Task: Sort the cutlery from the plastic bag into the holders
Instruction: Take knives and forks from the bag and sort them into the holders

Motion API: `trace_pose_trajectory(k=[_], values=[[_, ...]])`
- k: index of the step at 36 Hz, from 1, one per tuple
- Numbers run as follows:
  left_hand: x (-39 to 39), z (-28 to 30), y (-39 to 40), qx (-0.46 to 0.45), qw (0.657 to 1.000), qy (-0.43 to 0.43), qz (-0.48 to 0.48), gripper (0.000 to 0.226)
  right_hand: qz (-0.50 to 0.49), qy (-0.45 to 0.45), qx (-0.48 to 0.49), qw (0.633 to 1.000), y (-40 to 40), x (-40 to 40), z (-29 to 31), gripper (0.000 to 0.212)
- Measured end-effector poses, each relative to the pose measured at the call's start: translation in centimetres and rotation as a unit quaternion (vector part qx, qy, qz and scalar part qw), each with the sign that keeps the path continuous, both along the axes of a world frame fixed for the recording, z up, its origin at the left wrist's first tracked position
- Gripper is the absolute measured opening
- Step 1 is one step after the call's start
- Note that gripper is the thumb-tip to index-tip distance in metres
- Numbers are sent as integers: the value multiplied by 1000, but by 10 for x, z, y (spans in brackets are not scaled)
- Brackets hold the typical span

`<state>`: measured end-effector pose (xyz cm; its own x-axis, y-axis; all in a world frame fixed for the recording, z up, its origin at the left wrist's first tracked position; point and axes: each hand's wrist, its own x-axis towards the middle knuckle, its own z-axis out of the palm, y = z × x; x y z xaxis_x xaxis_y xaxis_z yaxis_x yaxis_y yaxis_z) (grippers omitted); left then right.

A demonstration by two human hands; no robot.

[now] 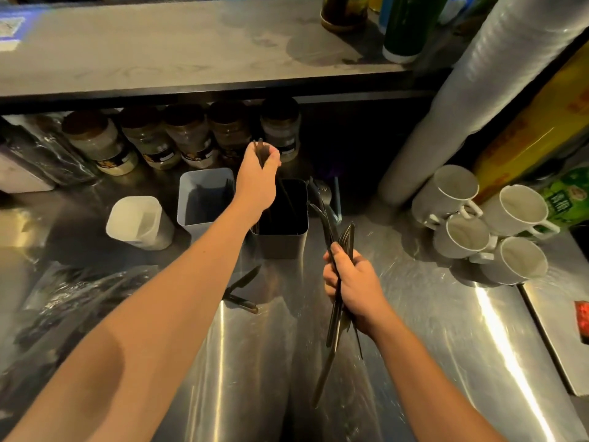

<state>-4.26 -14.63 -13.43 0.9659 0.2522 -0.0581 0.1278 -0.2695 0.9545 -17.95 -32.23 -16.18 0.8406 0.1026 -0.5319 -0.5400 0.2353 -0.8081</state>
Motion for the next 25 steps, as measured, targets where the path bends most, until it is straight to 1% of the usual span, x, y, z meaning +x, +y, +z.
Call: trace_pose_trajectory(k=[2,6,8,10,12,13,14,15,16,17,18,19,20,21,22,23,24,25], values=[[-3,-1,1,-11,1000,-2,-6,8,-3,3,3,1000,0,1,1,27],[-9,-6,7,57,995,40,-73,13,-3,2,15,1000,3,2,5,28],[-14,-10,12,68,991,66,-94,22,0,-4,20,1000,5,2,8,27],[-21,-10,15,93,992,39,-77,30,5,-11,25,1000,7,1,12,27],[-29,-4,13,97,995,-19,-26,24,17,-21,32,999,9,-1,17,27],[-34,2,9,78,997,-28,-5,19,28,-27,34,999,10,-1,20,27],[-39,11,3,43,999,-14,-1,15,44,-32,33,998,12,-2,24,28],[-44,17,-4,-20,999,29,-14,15,62,-37,32,997,14,-3,27,28],[-48,22,-10,-97,991,88,-43,18,81,-43,31,995,17,-5,31,29],[-51,26,-16,-167,974,136,-69,19,98,-51,29,993,20,-6,34,29],[-54,30,-19,-214,961,156,-84,19,111,-59,27,992,23,-7,37,29],[-54,35,-20,-257,952,154,-70,20,118,-67,25,990,25,-8,39,29],[-54,40,-18,-295,944,144,-27,21,122,-71,21,990,27,-10,41,29],[-54,47,-13,-342,929,142,17,20,123,-75,15,989,29,-11,42,29],[-55,54,-8,-395,906,148,38,19,126,-79,5,989,30,-13,42,29],[-56,58,-3,-440,884,152,33,22,129,-82,-6,988,30,-14,42,29],[-59,62,3,-469,868,161,4,31,128,-84,-15,988,31,-16,42,29],[-63,63,9,-474,863,171,-33,44,125,-85,-19,988,32,-17,42,29]])
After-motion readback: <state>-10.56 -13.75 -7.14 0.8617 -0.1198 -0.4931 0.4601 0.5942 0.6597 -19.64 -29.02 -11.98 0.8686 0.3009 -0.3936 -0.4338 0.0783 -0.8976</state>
